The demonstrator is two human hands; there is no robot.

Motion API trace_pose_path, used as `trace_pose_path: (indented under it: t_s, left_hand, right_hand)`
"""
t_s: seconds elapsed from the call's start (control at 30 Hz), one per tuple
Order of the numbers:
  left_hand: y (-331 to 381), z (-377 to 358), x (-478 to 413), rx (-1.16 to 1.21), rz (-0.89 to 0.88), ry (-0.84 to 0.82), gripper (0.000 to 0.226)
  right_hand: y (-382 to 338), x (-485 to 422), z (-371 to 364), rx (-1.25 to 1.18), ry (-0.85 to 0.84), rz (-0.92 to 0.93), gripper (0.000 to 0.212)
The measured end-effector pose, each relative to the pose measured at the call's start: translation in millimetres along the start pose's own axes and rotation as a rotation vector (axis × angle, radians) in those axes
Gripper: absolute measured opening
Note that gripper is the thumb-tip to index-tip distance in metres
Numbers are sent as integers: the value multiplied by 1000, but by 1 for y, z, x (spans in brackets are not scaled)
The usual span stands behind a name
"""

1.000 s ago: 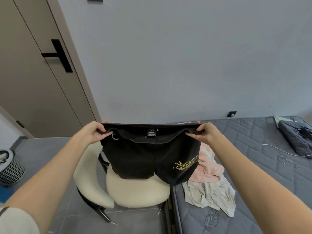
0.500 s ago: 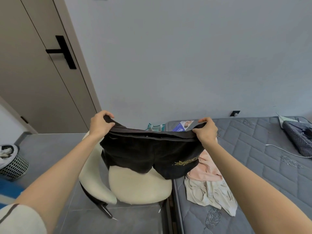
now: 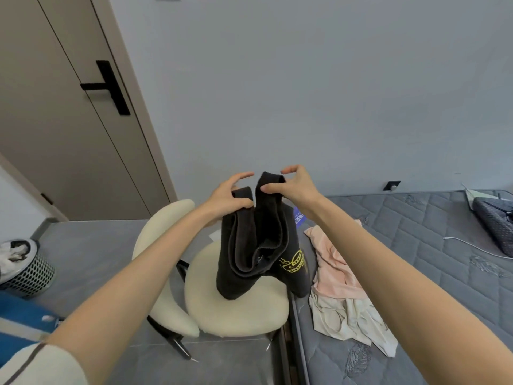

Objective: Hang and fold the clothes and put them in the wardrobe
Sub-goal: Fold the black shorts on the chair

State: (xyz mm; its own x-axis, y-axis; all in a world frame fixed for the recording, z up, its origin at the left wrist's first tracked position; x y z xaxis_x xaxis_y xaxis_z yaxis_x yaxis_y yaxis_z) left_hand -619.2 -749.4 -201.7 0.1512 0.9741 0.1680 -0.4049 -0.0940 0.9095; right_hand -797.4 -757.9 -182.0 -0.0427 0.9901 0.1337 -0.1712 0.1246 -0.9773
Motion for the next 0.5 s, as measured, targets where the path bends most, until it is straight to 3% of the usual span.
trace_pose_path:
  t_s: [0.07,0.17,0.3,0.4,0.5]
  left_hand:
    - [4,-3,-2,-13,19,-45,65]
    - [6,-3,-5,-12,92,-48,45]
    - [2,-1,-9,206,220,39,27]
    - [-2,5,-13,396,289,65,22]
    - [-2,14,-18,488,312,99,19]
  right_hand:
    - [-9,1,-5,9,-139,10,45]
    - [-15,4,-8,121,-242,33,30]
    - [-15,8,-9,41,-196,128,12]
    - [-6,12,-6,220,-177,274,12]
    - [12,16,-3,469,-356,420,17]
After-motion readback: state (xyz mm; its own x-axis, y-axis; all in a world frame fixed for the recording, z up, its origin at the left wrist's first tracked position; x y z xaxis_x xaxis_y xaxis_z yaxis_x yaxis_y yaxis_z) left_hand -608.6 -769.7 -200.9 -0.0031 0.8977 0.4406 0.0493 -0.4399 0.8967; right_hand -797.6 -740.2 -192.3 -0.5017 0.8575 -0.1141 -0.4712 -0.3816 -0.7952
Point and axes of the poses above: each hand's wrist, its own x-axis away from the middle knuckle, its own z-axis out of the back of the hand, y = z × x, the point moved 1 cm from there along -x, towards the middle knuckle, and after that the axes turned 4 degrees about z, right-handed, at the moved point
